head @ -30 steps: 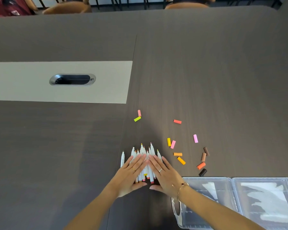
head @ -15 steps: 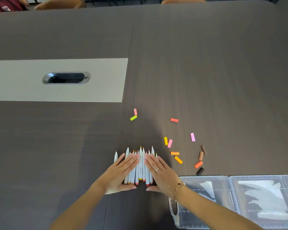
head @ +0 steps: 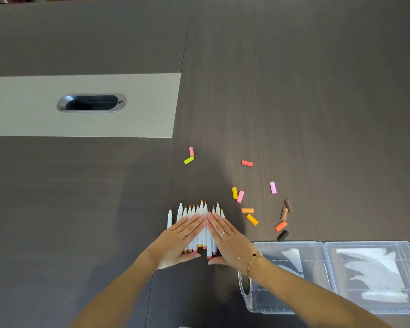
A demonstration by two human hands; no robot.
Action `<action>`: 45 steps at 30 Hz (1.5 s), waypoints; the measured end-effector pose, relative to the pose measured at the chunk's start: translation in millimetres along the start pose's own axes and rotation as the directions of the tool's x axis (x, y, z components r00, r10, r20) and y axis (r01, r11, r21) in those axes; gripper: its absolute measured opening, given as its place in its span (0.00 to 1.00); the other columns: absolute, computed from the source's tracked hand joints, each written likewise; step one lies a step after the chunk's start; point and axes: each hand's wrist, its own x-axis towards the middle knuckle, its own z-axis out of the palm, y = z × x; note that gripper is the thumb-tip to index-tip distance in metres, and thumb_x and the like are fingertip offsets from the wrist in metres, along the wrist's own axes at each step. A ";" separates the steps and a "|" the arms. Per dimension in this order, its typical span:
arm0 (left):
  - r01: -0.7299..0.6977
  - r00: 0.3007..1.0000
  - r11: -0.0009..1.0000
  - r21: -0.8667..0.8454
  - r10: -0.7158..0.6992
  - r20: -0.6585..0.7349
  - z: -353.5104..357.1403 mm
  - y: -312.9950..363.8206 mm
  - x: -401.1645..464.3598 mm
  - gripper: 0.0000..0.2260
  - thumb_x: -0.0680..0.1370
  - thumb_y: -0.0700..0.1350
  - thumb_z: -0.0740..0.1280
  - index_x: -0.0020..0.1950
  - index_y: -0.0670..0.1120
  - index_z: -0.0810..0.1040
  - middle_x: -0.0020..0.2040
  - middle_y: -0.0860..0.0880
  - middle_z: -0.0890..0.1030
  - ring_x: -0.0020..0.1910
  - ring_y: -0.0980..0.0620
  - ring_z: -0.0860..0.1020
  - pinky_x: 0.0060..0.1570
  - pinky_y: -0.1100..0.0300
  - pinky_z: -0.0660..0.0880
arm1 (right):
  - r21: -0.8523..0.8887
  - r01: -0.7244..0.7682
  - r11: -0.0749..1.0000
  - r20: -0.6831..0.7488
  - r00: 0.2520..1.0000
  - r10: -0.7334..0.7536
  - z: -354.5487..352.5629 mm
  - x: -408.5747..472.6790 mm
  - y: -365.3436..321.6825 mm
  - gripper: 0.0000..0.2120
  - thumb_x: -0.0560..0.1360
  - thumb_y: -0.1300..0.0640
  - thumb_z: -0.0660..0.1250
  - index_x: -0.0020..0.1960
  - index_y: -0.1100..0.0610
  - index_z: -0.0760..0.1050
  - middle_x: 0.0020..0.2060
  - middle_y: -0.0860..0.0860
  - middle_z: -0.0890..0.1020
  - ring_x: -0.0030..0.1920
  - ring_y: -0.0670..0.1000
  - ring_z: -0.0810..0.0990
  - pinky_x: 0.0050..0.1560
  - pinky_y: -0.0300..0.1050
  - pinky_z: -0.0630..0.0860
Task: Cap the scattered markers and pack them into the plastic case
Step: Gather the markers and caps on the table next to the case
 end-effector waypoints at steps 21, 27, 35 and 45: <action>0.086 0.989 0.996 0.005 -0.086 0.123 -2.7 6.4 -17.6 0.33 0.80 0.63 0.46 0.78 0.44 0.45 0.78 0.49 0.43 0.77 0.52 0.44 0.71 0.62 0.32 | -0.016 0.070 0.997 0.109 0.992 -0.067 -5.3 -19.4 22.3 0.44 0.71 0.31 0.58 0.76 0.58 0.53 0.75 0.54 0.57 0.74 0.54 0.52 0.73 0.56 0.50; 0.116 0.990 0.993 -0.024 -0.114 0.084 -15.6 10.2 -18.0 0.32 0.80 0.62 0.47 0.78 0.45 0.46 0.79 0.49 0.45 0.77 0.53 0.47 0.72 0.60 0.35 | 0.109 0.056 0.992 0.065 0.996 -0.063 -23.1 -15.7 15.8 0.37 0.77 0.44 0.60 0.77 0.57 0.46 0.77 0.51 0.45 0.76 0.50 0.42 0.71 0.44 0.41; 0.204 0.954 0.958 -0.203 -0.241 -0.177 -48.7 39.9 23.4 0.19 0.82 0.50 0.54 0.71 0.47 0.68 0.68 0.48 0.73 0.66 0.48 0.73 0.67 0.58 0.65 | 0.292 -0.487 0.823 -0.165 0.822 0.544 -66.3 -47.1 54.7 0.12 0.79 0.51 0.58 0.56 0.55 0.74 0.51 0.52 0.79 0.49 0.54 0.80 0.57 0.48 0.75; 0.152 0.986 0.976 -0.154 -0.160 -0.044 -73.2 100.4 142.2 0.17 0.77 0.36 0.65 0.66 0.45 0.73 0.62 0.44 0.74 0.59 0.47 0.76 0.59 0.57 0.75 | 0.053 -0.768 0.638 0.170 0.637 0.752 -63.4 -79.6 92.1 0.17 0.77 0.41 0.59 0.54 0.53 0.77 0.47 0.50 0.81 0.48 0.52 0.80 0.51 0.44 0.75</action>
